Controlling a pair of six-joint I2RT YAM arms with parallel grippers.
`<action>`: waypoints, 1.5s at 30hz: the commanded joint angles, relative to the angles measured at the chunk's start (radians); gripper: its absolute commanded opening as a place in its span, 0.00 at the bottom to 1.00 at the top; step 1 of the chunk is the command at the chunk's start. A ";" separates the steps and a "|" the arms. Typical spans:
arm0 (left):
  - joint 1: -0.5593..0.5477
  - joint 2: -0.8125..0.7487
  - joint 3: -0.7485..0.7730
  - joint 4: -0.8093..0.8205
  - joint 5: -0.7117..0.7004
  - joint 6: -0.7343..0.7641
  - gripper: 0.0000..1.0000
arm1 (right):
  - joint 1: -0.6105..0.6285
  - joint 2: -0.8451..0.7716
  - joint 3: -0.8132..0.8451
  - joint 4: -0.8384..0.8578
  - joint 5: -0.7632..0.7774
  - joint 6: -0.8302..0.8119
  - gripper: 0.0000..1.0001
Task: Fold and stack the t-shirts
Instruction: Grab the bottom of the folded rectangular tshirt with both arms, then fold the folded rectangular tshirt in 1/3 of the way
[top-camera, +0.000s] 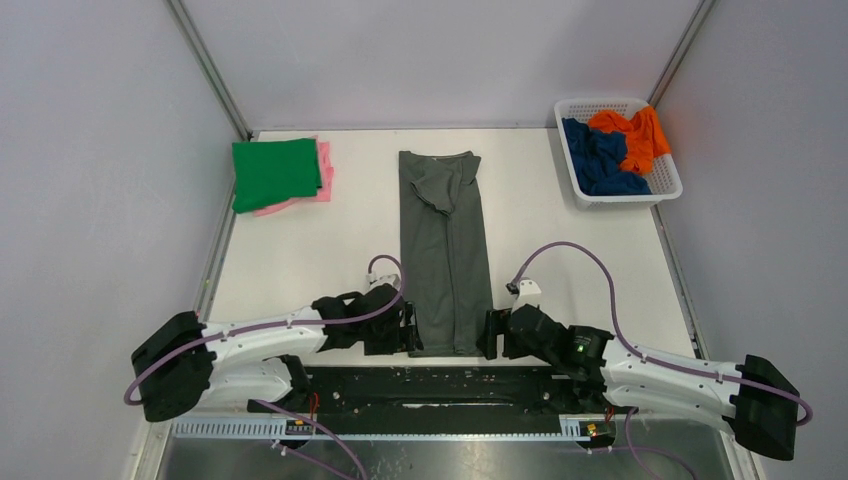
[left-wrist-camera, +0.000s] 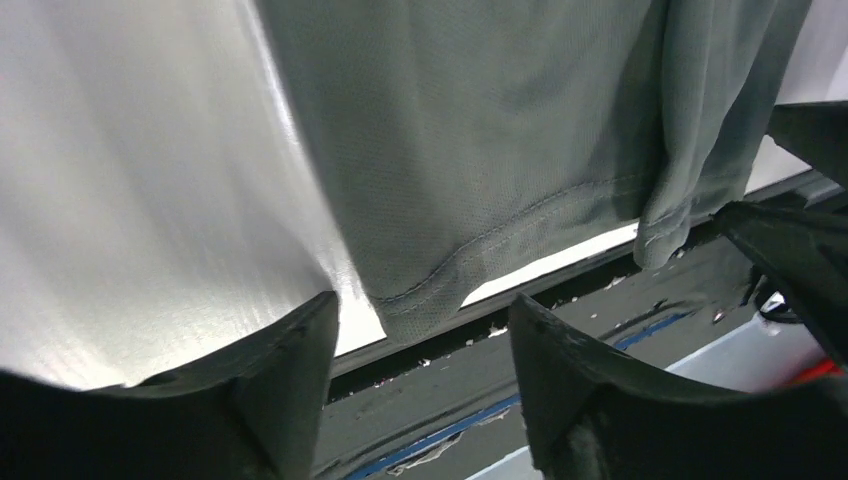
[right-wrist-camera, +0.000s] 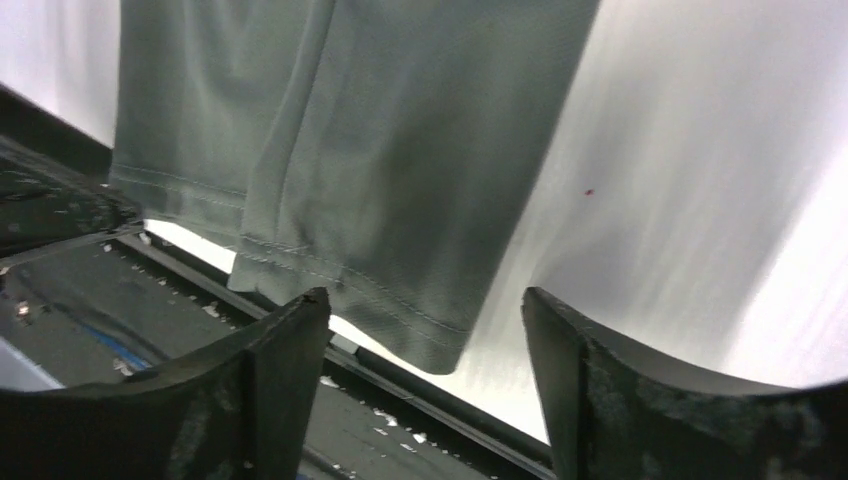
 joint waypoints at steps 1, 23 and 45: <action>-0.020 0.098 0.046 0.070 0.022 0.001 0.56 | 0.006 0.058 -0.003 0.044 -0.097 0.047 0.73; -0.095 -0.063 0.004 -0.035 -0.009 -0.026 0.00 | 0.007 -0.013 0.049 -0.146 -0.274 0.096 0.00; 0.259 0.098 0.307 0.080 -0.096 0.180 0.00 | -0.187 0.281 0.476 -0.040 0.113 -0.143 0.00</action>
